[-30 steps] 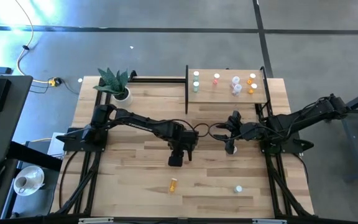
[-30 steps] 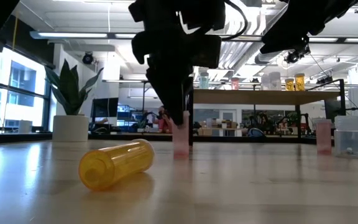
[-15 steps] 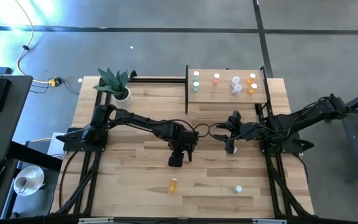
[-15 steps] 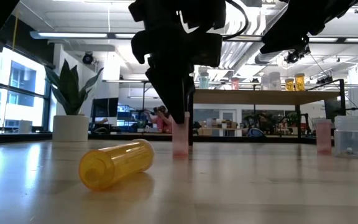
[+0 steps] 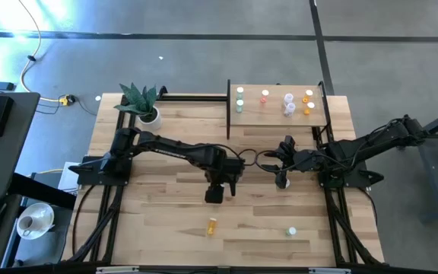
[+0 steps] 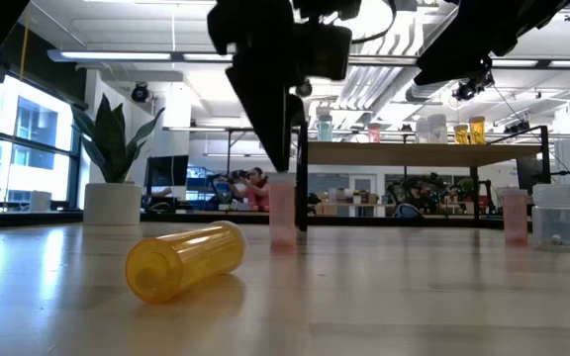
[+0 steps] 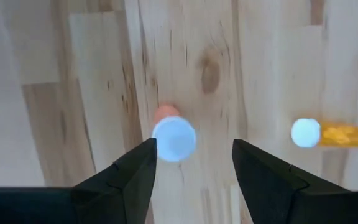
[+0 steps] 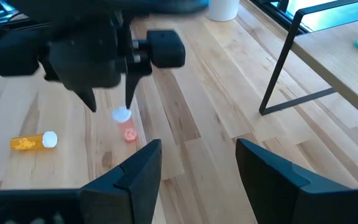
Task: Pick and place medicine bottles onto shelf by color
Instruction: Put the bottom pink pill bottle on the shelf aligned with the other pink pill bottle
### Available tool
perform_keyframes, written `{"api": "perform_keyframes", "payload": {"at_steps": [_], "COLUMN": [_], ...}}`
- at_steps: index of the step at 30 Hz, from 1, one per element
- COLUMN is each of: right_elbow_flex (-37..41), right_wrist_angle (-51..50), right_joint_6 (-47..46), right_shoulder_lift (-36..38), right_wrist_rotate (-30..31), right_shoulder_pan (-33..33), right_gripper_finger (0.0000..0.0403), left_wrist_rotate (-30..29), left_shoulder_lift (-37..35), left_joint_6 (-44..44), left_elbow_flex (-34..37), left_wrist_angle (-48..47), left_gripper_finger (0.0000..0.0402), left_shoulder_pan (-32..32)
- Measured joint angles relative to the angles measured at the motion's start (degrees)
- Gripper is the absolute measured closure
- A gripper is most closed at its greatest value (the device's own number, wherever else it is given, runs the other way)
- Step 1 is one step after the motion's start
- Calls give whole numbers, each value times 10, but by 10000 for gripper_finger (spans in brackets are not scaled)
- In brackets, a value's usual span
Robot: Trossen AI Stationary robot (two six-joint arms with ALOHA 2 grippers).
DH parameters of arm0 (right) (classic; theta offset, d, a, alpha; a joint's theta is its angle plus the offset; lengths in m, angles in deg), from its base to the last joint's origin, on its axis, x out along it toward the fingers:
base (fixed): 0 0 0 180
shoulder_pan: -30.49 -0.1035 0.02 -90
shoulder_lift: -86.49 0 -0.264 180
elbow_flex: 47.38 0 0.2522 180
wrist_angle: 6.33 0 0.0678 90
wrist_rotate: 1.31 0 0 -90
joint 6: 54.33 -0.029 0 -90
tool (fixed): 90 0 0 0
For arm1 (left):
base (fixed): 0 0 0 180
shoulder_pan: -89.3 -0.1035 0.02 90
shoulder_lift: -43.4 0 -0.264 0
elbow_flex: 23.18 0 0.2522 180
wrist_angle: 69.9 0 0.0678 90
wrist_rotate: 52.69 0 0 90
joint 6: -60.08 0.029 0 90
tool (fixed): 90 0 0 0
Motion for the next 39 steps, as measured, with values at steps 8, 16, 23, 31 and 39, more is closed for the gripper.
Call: {"api": "perform_keyframes", "payload": {"at_steps": [8,16,23,31,39], "right_elbow_flex": [0,0,0,0,0], "right_wrist_angle": [30,122,227,279,358], "right_joint_6": [2,47,119,117,131], "right_shoulder_lift": [-3,-60,-117,-160,-227], "right_wrist_rotate": [1,-12,-73,-99,-96], "right_shoulder_pan": [0,0,0,0,7], "right_gripper_finger": [205,205,205,205,205], "left_wrist_rotate": [-34,-120,-164,-182,-191], "left_shoulder_lift": [-38,-148,-270,-399,-467], "left_joint_6": [9,-27,-66,-95,-92], "left_elbow_flex": [-55,-23,144,369,500], "left_wrist_angle": [-101,-117,-26,155,322], "left_gripper_finger": [210,224,229,229,229], "left_shoulder_pan": [1,14,32,34,32]}}
